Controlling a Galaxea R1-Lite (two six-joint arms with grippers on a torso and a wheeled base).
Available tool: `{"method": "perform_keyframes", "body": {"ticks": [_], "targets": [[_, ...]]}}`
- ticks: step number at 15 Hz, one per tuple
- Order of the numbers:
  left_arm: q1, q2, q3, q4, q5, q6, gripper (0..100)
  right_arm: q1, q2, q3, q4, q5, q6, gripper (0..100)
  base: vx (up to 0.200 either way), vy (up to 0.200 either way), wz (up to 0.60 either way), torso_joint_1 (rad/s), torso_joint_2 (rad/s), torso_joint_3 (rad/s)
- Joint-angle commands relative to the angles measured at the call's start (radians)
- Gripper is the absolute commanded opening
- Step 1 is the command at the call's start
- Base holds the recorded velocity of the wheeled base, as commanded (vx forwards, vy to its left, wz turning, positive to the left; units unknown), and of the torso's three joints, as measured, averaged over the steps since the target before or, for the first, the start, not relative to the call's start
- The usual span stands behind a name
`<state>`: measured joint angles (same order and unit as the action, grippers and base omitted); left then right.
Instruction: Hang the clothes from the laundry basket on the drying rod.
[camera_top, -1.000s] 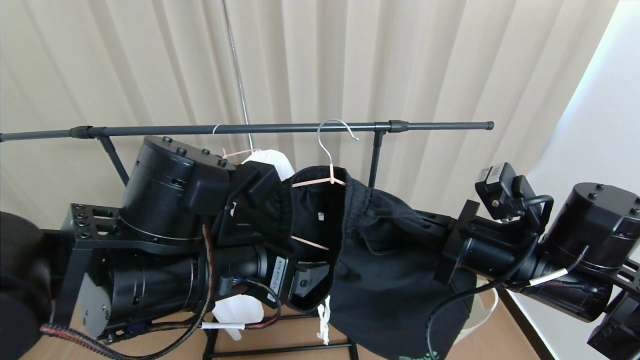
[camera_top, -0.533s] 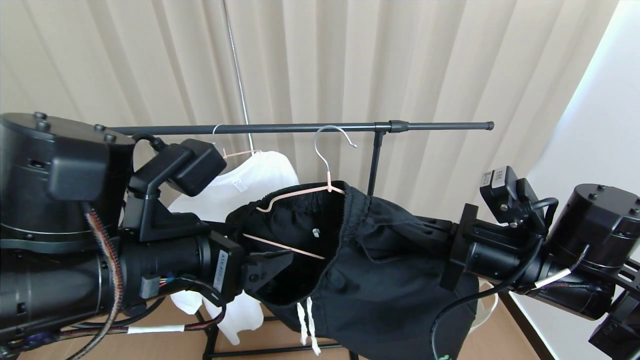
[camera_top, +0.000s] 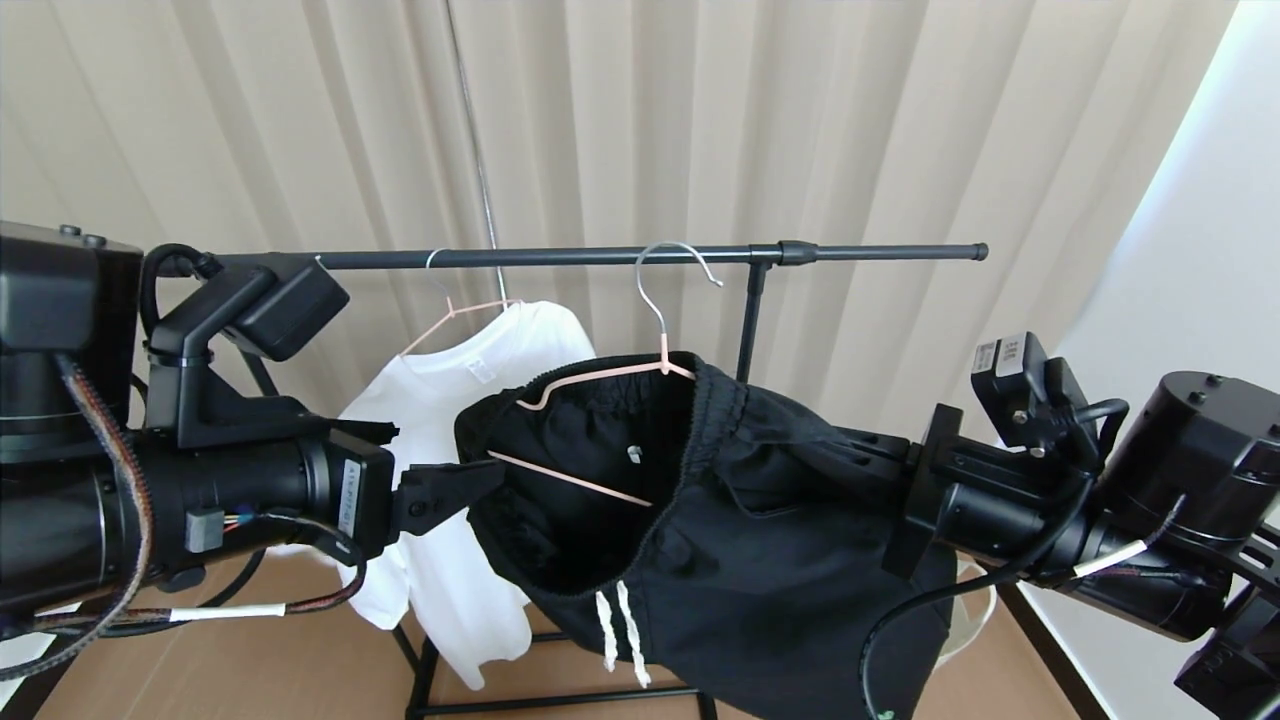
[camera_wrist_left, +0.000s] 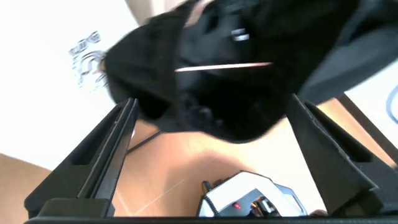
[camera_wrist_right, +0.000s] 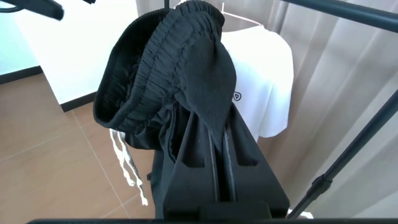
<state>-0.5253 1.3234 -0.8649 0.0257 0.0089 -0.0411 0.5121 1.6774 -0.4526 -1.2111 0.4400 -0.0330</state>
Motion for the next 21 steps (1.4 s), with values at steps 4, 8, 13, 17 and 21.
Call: {"method": "perform_keyframes", "body": {"ticks": [4, 8, 13, 17, 21], "targets": [[0.1, 0.048, -0.011, -0.006, -0.017, 0.038, 100, 0.0, -0.004, 0.006, -0.001, 0.029, -0.001, 0, 0.0, 0.0, 0.0, 0.0, 0.0, 0.0], [0.314, 0.022, -0.066, 0.025, -0.325, 0.28, 100, -0.038, 0.002, 0.009, -0.001, 0.101, -0.001, 0, 0.0, 0.0, 0.0, 0.0, 0.0, 0.0], [0.396, 0.073, -0.108, 0.069, -0.552, 0.509, 100, -0.109, 0.018, 0.031, -0.027, 0.27, 0.001, 0, 0.0, 0.0, 0.0, 0.0, 0.0, 0.0], [0.41, 0.163, -0.126, 0.141, -0.621, 0.848, 100, -0.116, 0.024, 0.06, -0.074, 0.329, 0.022, 0, 0.0, 0.0, 0.0, 0.0, 0.0, 0.0], [0.407, 0.226, -0.186, 0.212, -0.708, 1.058, 100, -0.118, 0.042, 0.075, -0.119, 0.347, 0.03, 0, 0.0, 0.0, 0.0, 0.0, 0.0, 0.0]]}}
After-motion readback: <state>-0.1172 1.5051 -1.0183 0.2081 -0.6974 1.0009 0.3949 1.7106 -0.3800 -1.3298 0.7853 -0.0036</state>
